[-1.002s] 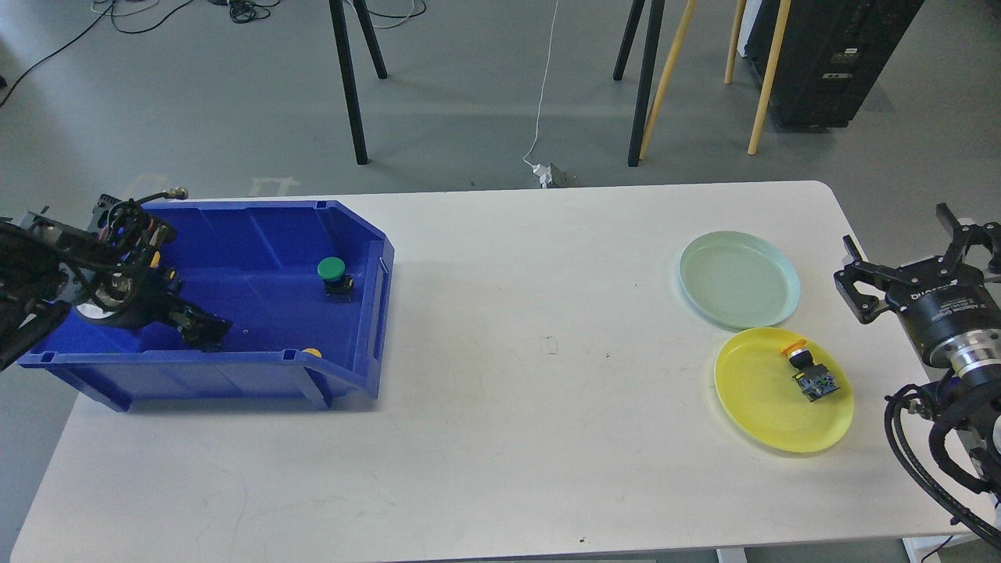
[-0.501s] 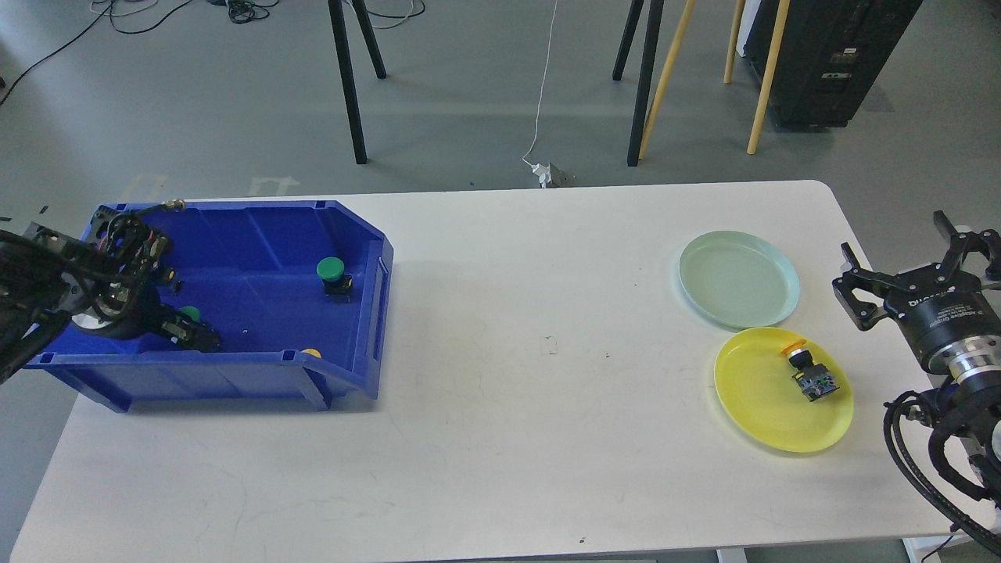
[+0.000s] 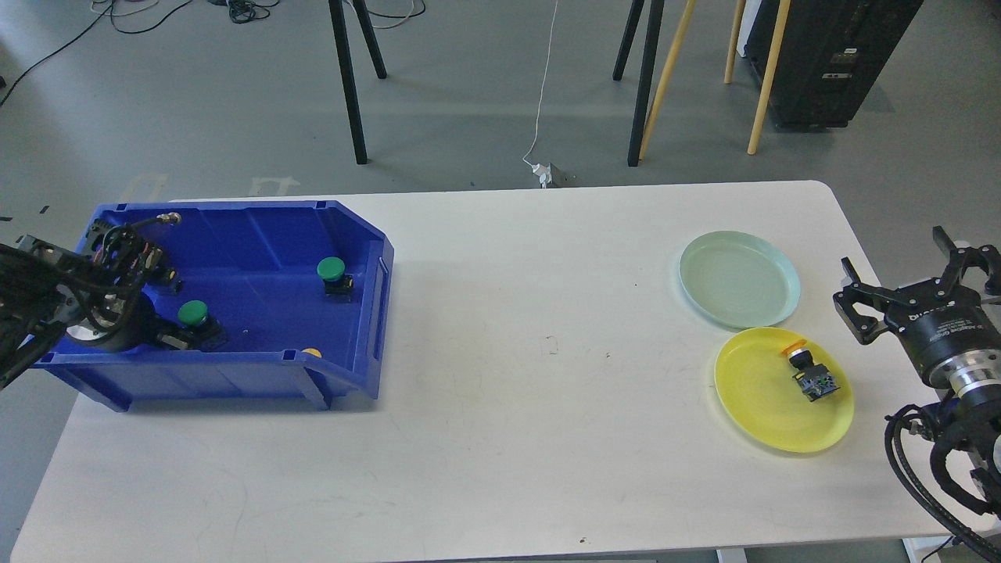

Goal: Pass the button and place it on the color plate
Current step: 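Reach the left gripper into the bin and grasp a green-capped button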

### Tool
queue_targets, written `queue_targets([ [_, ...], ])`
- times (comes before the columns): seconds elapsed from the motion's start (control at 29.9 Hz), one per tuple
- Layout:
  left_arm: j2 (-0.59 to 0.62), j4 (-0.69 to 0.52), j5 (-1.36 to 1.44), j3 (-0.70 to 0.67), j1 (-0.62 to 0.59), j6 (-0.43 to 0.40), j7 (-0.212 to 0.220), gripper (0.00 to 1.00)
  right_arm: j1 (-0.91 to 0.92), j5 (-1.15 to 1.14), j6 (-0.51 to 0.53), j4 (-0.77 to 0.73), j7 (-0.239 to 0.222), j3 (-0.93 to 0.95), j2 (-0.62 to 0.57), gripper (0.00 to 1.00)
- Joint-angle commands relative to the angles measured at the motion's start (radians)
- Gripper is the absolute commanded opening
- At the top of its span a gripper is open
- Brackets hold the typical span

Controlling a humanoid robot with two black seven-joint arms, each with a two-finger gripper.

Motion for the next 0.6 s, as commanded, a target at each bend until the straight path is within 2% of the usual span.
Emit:
queue_targets([
  [0.0,-0.005,0.0,-0.017,-0.002,-0.007,0.0,0.0,0.64,-0.006,0.0,0.0,0.0,0.0,0.001,-0.001,1.0],
  [0.13,-0.005,0.0,-0.06,-0.002,-0.008,0.0,0.0,0.8,-0.007,0.0,0.0,-0.001,0.0,0.001,-0.001,1.0],
  [0.23,-0.005,0.0,-0.075,-0.002,-0.008,0.0,0.0,0.87,-0.007,0.0,0.0,-0.001,0.0,0.001,-0.001,1.0],
  [0.57,-0.014,0.001,-0.08,-0.011,-0.008,0.0,0.0,0.91,-0.023,0.0,0.0,0.0,0.0,0.001,0.001,1.0],
])
